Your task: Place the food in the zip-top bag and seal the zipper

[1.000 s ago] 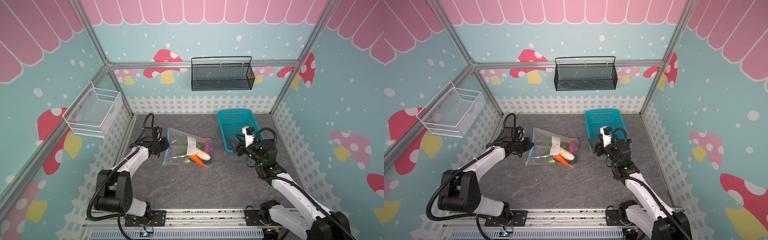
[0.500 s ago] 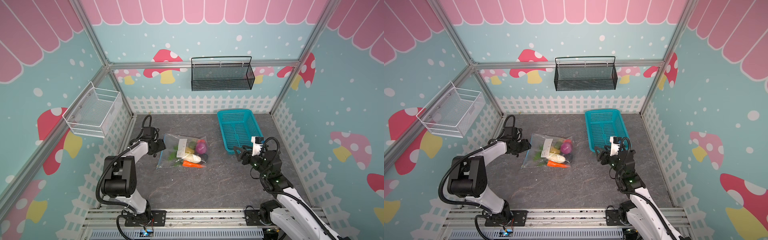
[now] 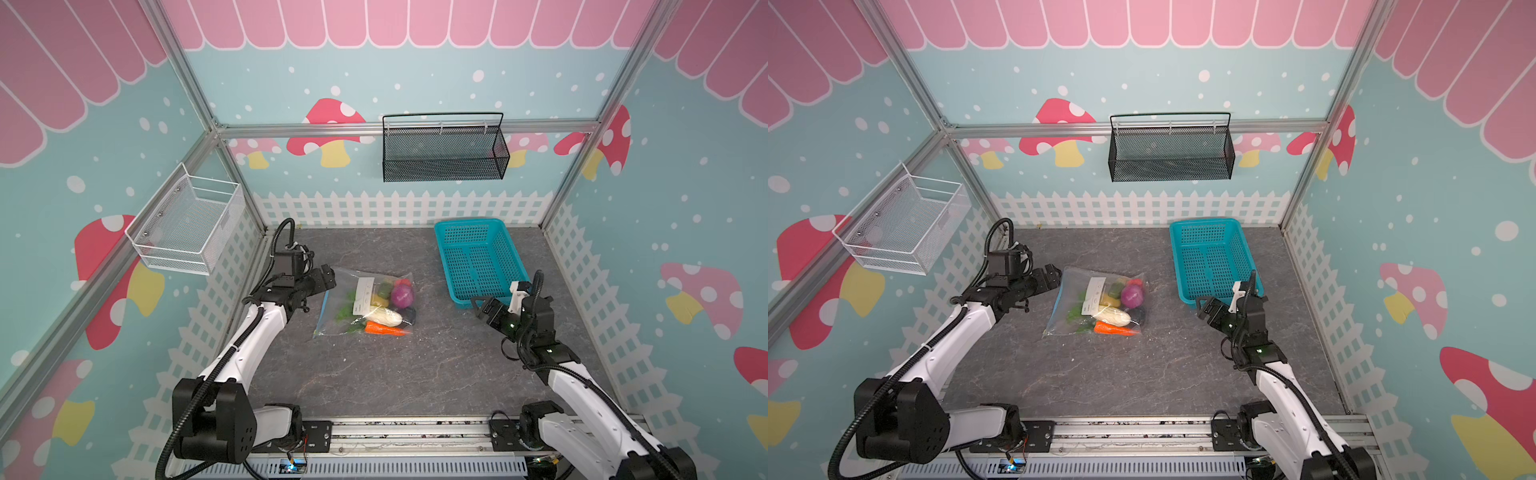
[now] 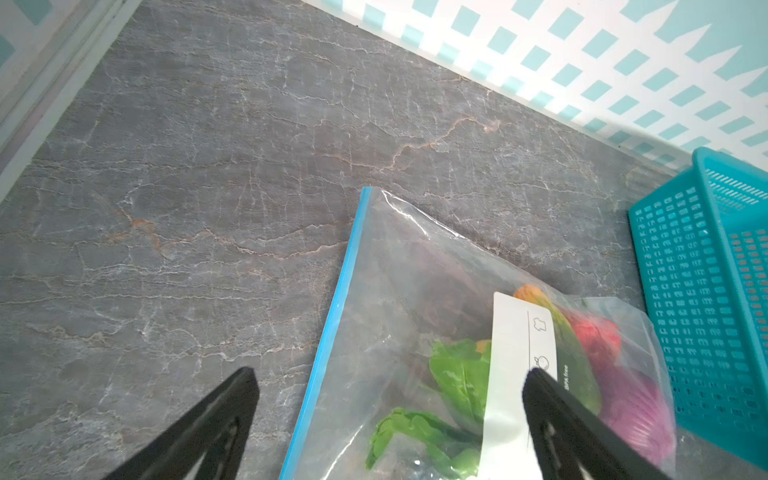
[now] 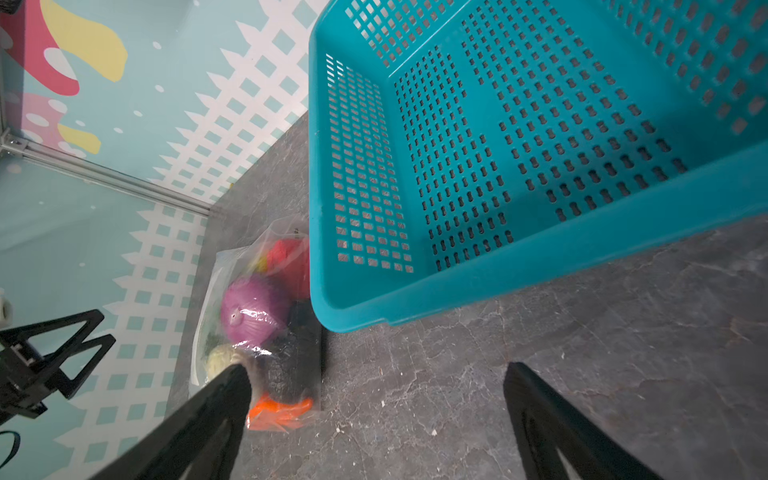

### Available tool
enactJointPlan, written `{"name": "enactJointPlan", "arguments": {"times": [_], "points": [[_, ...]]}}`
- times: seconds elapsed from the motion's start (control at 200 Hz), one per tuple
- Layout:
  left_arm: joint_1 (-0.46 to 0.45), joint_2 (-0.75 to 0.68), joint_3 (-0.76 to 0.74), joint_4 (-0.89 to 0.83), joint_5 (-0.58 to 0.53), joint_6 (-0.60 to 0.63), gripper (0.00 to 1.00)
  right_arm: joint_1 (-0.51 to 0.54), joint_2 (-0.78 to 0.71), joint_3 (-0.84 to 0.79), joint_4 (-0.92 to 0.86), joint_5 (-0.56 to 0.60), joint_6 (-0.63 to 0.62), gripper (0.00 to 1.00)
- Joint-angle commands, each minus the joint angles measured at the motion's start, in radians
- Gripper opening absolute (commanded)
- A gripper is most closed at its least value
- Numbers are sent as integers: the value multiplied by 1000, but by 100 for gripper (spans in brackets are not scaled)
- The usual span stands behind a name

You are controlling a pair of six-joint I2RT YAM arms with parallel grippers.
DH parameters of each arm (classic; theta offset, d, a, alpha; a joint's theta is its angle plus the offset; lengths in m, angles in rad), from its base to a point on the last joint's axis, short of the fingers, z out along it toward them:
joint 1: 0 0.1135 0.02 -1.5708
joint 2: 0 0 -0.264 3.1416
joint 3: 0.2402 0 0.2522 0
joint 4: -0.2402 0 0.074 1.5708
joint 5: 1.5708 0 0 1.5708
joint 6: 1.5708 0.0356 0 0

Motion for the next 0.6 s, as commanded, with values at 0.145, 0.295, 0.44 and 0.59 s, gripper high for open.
{"name": "enactJointPlan", "arguments": {"times": [0.145,0.295,0.44,0.59], "points": [[-9,-59,-39,15,64,-6,100,-3,175,79,173,-48,-1,97],[-10,-72,-47,23,73,-7,100,1,234,119,221,-56,-30,94],[-10,-79,-51,32,86,-8,100,12,290,147,266,-58,-43,93],[-10,-91,-57,32,85,-4,100,34,343,174,302,-48,-58,92]]}}
